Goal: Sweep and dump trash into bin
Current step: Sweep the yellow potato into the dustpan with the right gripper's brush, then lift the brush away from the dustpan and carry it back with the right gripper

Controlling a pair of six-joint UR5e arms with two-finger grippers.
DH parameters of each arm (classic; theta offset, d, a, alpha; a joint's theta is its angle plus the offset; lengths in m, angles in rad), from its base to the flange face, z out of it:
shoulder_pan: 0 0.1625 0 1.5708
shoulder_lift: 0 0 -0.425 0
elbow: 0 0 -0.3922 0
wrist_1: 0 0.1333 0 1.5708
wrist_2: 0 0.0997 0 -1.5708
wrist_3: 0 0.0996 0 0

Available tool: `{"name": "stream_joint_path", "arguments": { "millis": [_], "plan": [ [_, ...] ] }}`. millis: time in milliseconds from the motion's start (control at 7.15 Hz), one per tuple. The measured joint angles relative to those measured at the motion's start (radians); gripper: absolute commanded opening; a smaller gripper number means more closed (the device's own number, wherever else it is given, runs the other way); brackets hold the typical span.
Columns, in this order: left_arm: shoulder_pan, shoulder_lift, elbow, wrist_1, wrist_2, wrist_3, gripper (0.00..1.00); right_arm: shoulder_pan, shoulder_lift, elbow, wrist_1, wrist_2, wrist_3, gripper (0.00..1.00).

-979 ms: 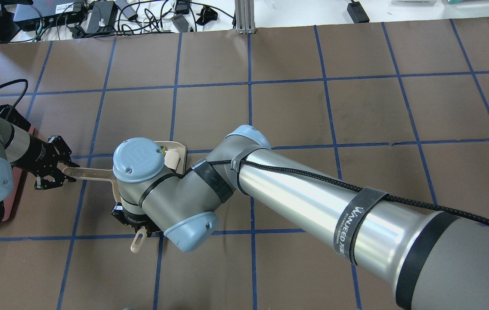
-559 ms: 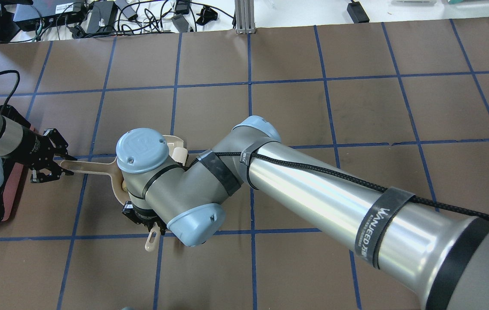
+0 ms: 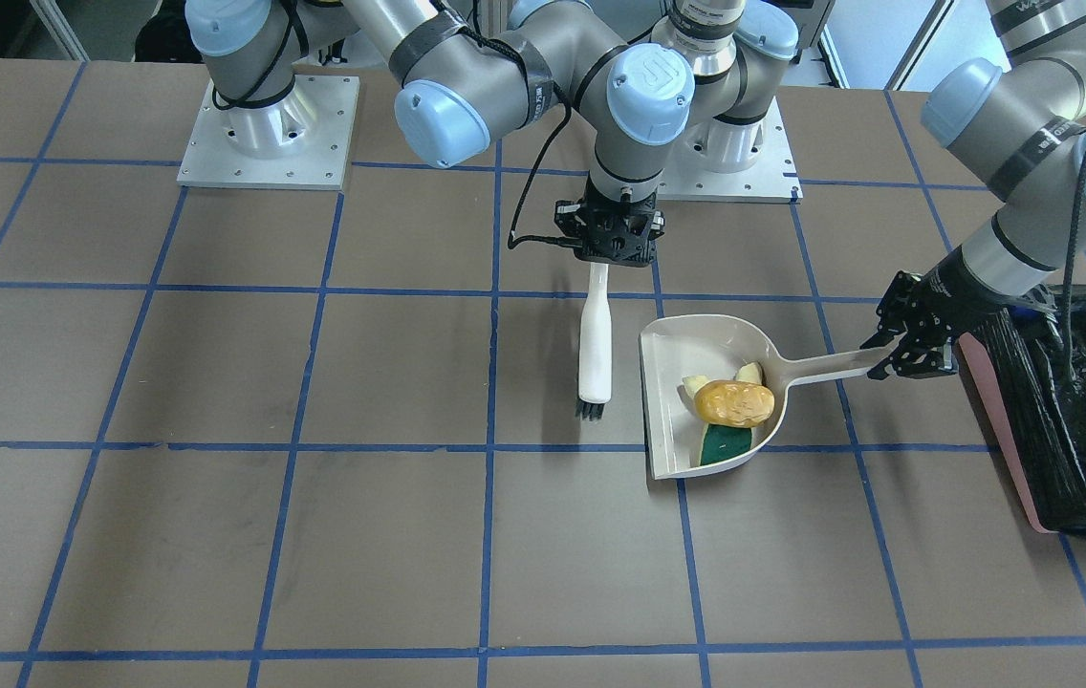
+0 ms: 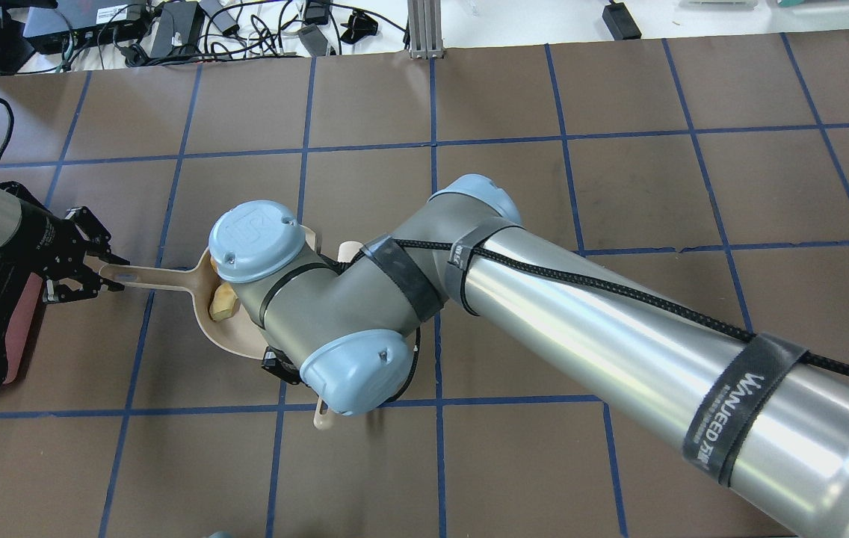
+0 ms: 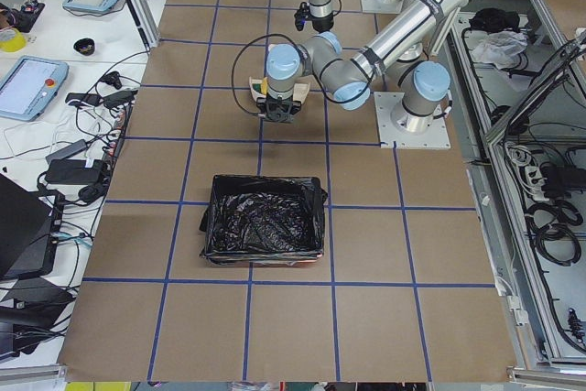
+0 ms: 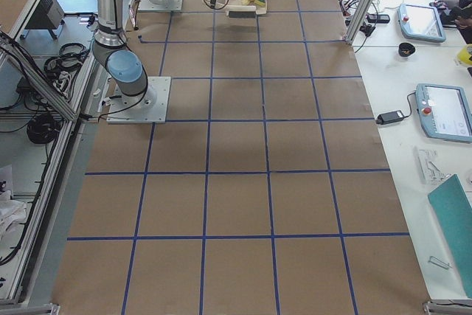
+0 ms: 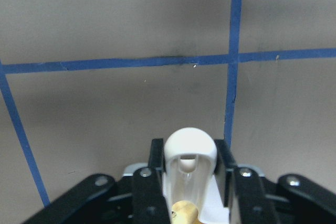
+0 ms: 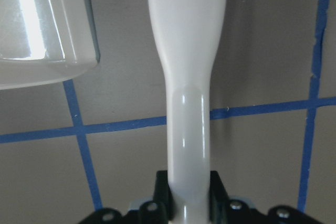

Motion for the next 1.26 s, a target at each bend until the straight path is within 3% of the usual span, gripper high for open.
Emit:
{"name": "stream_joint_path", "arguments": {
  "millis": [559,1259],
  "plan": [
    [0.0,-0.034,-0.017,0.057,0.0,0.003,0.0,-0.001,-0.007,0.004,0.058,-0.096,-0.01,0.0],
    [-0.006,-0.077,-0.048,0.157,0.023,0.005,0.0,-0.099,-0.042,0.01,0.076,-0.102,-0.104,0.0]
  ]
}}
